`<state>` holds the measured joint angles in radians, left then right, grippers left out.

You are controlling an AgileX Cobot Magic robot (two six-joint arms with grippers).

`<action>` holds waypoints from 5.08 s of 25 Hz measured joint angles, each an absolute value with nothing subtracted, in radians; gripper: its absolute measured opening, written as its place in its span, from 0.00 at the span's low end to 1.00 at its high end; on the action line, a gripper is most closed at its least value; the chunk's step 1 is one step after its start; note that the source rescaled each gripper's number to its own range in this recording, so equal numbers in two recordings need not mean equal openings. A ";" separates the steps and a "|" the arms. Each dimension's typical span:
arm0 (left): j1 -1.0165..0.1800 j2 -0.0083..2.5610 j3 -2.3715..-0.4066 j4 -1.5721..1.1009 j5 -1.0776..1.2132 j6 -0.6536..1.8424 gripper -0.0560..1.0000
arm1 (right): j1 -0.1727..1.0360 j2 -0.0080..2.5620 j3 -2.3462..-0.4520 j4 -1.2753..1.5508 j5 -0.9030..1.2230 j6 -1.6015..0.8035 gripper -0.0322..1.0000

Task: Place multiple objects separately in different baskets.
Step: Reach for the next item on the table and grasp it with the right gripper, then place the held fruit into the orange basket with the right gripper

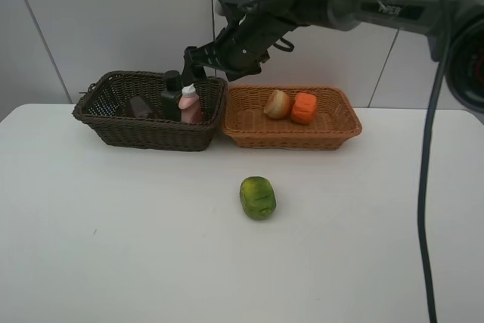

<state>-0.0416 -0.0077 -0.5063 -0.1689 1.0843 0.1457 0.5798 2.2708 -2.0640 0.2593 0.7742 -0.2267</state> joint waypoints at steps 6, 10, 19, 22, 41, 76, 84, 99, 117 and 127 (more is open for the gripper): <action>-0.042 -0.008 -0.506 -0.169 1.084 0.146 0.98 | 0.633 2.186 -2.065 -0.036 1.047 -0.025 1.00; -0.042 -0.008 -0.506 -0.169 1.084 0.146 0.98 | 0.650 2.181 -2.053 -0.059 1.200 0.000 1.00; -0.042 -0.008 -0.506 -0.169 1.084 0.146 0.98 | 0.656 2.146 -1.778 -0.024 1.217 0.020 1.00; -0.042 -0.008 -0.506 -0.169 1.084 0.146 0.98 | 0.661 2.132 -1.699 -0.018 1.219 0.031 1.00; -0.042 -0.008 -0.506 -0.169 1.084 0.146 0.98 | 0.684 2.157 -1.605 0.019 1.034 0.069 1.00; -0.042 -0.008 -0.506 -0.169 1.084 0.146 0.98 | 0.684 2.227 -1.603 -0.019 1.030 0.109 0.44; -0.042 -0.008 -0.506 -0.169 1.084 0.146 0.98 | 0.684 2.227 -1.603 -0.028 1.035 0.111 0.44; -0.042 -0.008 -0.506 -0.169 1.084 0.146 0.98 | 0.684 2.151 -1.603 -0.047 1.080 0.111 0.44; -0.042 -0.008 -0.506 -0.169 1.084 0.146 0.98 | 0.683 2.050 -1.790 -0.409 1.158 0.109 0.43; -0.042 -0.008 -0.506 -0.169 1.084 0.146 0.98 | 0.558 2.069 -1.792 -0.375 0.829 0.109 0.43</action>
<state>-0.0416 -0.0077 -0.5063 -0.1689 1.0843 0.1457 0.5580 2.0692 -1.7924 -0.3750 0.8292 0.1091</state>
